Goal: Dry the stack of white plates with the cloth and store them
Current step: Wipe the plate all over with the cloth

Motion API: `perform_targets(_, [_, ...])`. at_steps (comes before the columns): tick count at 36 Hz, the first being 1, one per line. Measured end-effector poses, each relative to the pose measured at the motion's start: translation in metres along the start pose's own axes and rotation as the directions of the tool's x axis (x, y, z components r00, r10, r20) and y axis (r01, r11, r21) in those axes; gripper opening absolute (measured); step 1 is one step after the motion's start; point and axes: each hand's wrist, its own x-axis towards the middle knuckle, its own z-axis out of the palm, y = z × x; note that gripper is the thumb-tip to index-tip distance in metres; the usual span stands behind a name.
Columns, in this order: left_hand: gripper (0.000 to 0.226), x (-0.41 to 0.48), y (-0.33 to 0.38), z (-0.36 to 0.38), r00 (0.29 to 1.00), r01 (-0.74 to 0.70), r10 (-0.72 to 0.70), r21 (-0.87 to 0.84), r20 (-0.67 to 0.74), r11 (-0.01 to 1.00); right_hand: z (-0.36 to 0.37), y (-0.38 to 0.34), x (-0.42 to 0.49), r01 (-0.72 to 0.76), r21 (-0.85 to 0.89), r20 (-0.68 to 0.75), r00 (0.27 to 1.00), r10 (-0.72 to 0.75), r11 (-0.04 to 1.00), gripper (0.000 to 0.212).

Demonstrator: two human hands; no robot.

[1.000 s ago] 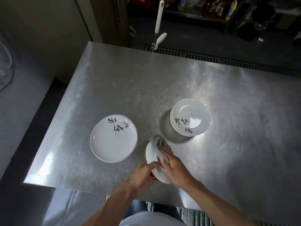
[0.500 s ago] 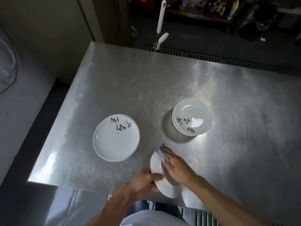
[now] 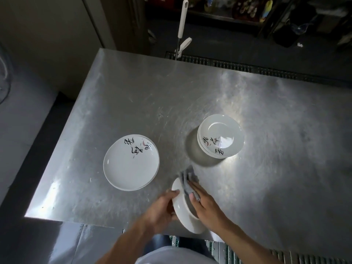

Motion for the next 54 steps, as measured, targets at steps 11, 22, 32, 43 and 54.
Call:
perform_targets(11, [0.055,0.003,0.018,-0.004,0.998,-0.055,0.051,0.079,0.043,0.995,-0.011,0.001,0.029,-0.059,-0.176,-0.016,0.998,0.057,0.983,0.046])
perform_targets(22, [0.043,0.008,0.029,0.009,0.997,-0.075,0.076,-0.036,0.014,0.996,-0.032,0.01,-0.006,-0.105,-0.083,0.019,0.994,0.107,0.991,0.051])
perform_targets(32, [0.03,0.01,0.052,0.042,0.997,-0.079,0.078,-0.084,-0.022,0.993,-0.03,-0.019,-0.028,0.249,-0.37,-0.119,0.943,-0.311,0.895,0.063])
perform_targets(43, [0.018,-0.001,0.061,0.035,0.945,-0.138,0.222,0.323,-0.24,0.936,-0.082,-0.038,0.008,-0.109,0.289,-0.48,0.843,0.243,0.951,0.028])
perform_targets(54, [0.03,-0.011,0.069,0.057,0.869,-0.361,0.482,0.518,-0.116,0.776,-0.131,-0.039,0.02,0.096,0.718,-0.419,0.851,0.318,0.689,0.034])
